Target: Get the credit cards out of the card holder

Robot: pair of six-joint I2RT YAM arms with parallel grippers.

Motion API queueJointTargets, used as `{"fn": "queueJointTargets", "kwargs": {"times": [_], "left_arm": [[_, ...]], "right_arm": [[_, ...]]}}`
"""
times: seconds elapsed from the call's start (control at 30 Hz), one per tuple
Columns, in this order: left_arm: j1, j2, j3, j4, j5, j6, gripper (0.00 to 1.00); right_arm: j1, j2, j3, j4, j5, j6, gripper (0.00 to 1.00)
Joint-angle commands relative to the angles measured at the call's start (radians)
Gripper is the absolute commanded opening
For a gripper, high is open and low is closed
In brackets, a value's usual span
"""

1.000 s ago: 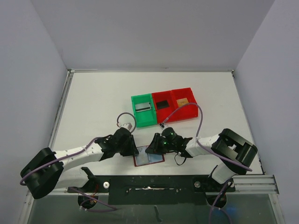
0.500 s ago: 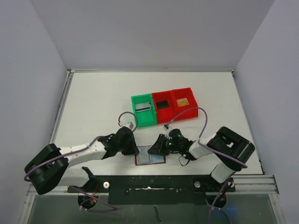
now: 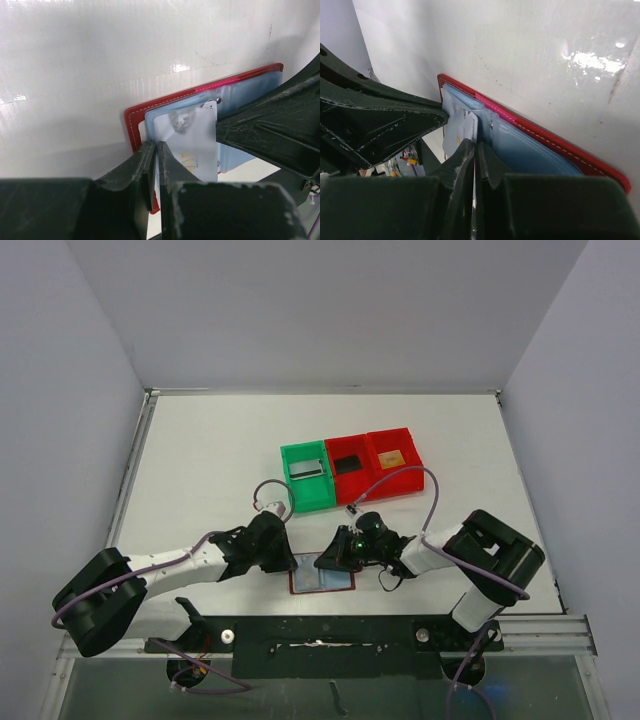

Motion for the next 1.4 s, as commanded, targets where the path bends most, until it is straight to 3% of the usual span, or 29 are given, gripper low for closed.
{"fn": "queueJointTargets", "kwargs": {"times": [0.0,0.17,0.43,0.5,0.6,0.67,0.8,1.03,1.37], "left_arm": [[-0.005,0.011,0.01,-0.003,-0.025,0.014,0.04],[-0.004,0.0,0.004,-0.018,-0.035,0.016,0.04],[-0.002,0.0,0.023,-0.025,-0.036,0.029,0.07],[-0.002,-0.008,0.032,-0.032,-0.036,0.032,0.13],[-0.003,-0.037,0.047,-0.042,-0.027,0.033,0.38],[-0.004,-0.07,0.059,-0.043,-0.02,0.035,0.49],[-0.004,-0.109,0.094,-0.05,-0.007,0.043,0.56],[-0.007,-0.053,0.109,0.039,0.142,0.062,0.5],[-0.02,0.123,0.12,0.009,0.174,0.087,0.21]], "right_arm": [[0.011,-0.071,0.021,-0.102,0.08,-0.041,0.0],[-0.007,-0.154,0.019,-0.239,0.156,-0.072,0.0],[-0.017,-0.174,0.011,-0.271,0.146,-0.1,0.0],[-0.021,-0.176,0.014,-0.276,0.149,-0.107,0.0],[-0.028,-0.182,0.012,-0.277,0.146,-0.112,0.04],[-0.031,-0.181,0.015,-0.276,0.14,-0.116,0.1],[-0.032,-0.17,0.02,-0.275,0.135,-0.109,0.17],[-0.033,-0.161,0.022,-0.31,0.149,-0.093,0.3],[-0.035,-0.185,-0.023,-0.271,0.148,-0.043,0.33]]}}
